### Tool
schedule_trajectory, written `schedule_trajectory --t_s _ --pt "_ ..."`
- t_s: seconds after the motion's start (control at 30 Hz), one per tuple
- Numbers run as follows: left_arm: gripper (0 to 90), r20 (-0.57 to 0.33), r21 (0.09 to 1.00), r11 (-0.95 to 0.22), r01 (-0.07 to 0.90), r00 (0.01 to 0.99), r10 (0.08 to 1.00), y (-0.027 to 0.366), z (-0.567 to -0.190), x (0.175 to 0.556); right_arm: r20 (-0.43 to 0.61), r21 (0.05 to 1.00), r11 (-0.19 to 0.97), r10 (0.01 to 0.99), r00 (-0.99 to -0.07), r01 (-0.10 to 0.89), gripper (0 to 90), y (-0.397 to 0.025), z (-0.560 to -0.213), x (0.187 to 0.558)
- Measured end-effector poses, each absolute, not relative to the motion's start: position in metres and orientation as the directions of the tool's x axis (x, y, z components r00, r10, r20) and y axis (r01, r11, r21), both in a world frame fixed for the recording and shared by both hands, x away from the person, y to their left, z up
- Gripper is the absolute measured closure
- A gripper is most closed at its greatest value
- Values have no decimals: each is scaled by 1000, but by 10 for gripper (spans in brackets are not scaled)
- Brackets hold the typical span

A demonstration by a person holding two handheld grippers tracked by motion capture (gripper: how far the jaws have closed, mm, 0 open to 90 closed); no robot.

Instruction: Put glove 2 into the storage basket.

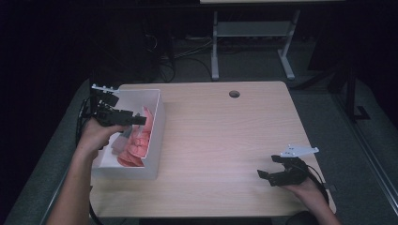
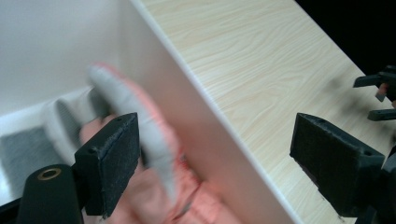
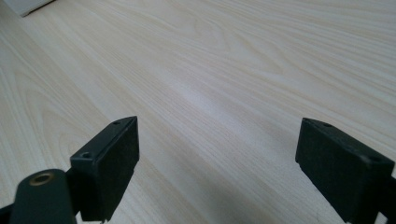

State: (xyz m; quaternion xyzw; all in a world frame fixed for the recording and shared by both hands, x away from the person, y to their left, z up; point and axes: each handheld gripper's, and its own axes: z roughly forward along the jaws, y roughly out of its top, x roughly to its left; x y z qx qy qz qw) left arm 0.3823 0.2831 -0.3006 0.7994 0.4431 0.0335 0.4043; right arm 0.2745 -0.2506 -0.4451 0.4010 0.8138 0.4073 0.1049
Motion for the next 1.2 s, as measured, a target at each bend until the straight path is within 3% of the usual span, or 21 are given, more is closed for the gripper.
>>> schedule_trajectory --t_s 0.57,1.2 --pt "157 -208 734 -376 565 715 668 199 -299 351 157 735 366 727 -669 571 134 -247 -446 275" --pt "157 -138 711 -499 495 794 591 125 -351 320 161 728 373 722 -673 575 134 -245 -448 273"
